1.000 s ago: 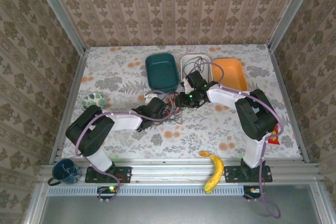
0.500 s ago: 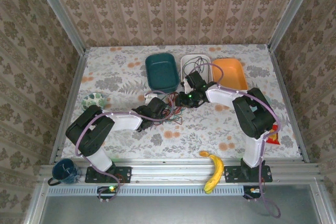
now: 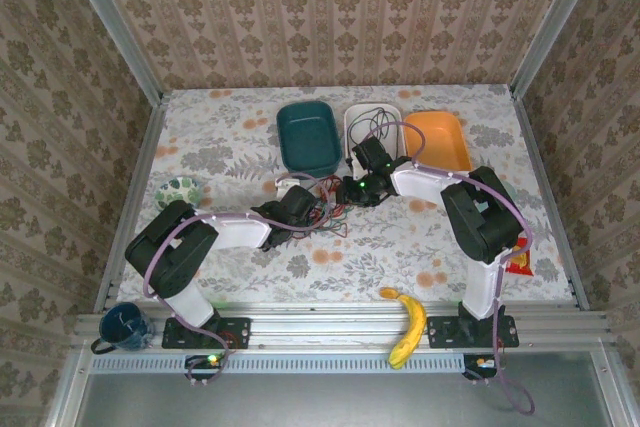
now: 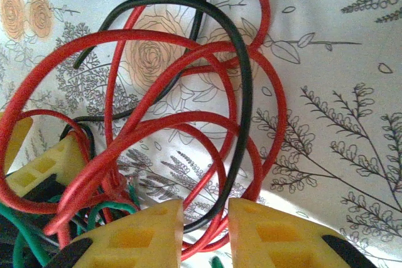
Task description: Untangle the cables
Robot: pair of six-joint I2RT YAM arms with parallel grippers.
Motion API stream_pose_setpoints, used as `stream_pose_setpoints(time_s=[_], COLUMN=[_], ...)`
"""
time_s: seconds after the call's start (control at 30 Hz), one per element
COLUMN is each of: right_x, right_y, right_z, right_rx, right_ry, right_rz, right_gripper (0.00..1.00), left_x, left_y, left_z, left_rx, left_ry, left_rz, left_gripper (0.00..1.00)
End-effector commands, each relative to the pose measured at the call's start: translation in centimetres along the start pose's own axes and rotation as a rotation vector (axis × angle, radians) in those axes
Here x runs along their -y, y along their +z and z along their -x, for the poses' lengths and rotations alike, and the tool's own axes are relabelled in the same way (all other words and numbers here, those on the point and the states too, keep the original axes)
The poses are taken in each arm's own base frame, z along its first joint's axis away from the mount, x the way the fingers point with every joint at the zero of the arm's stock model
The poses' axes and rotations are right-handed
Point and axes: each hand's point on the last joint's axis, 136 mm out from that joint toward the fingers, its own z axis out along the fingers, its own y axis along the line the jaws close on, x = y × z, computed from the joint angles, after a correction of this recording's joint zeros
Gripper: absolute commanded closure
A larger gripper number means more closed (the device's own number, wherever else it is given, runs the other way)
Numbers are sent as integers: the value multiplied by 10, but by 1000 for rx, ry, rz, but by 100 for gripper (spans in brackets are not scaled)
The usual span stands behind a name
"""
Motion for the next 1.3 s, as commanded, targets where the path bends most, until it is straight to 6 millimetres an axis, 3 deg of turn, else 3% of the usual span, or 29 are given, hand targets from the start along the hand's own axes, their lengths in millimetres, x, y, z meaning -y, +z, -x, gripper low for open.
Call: stream_pose_setpoints(time_s=[0.0,0.47,0.63,0.8,1.27], right_x=[4,2,3,6,-1], right_y=[-1,10,9,-7,-62], right_z=[-1,9,13,20,33], right_rx=[-11,4,18,70,198], right_ry=[-10,-2,-6,-24,-94], right_rz=[-33,-30,-49,-90,-154], right_gripper=[73,75,86,92,99], left_x=[-6,-7,-6,-7,-8], left_y=[5,4,4,5,10], left_z=[-54,-55,-55,-55,-64], left_rx=[-171,-168,-170,-172,-199], left_ry=[138,137,140,140,149], left_rz=[10,14,13,15,27], left_gripper=[35,35,35,35,35])
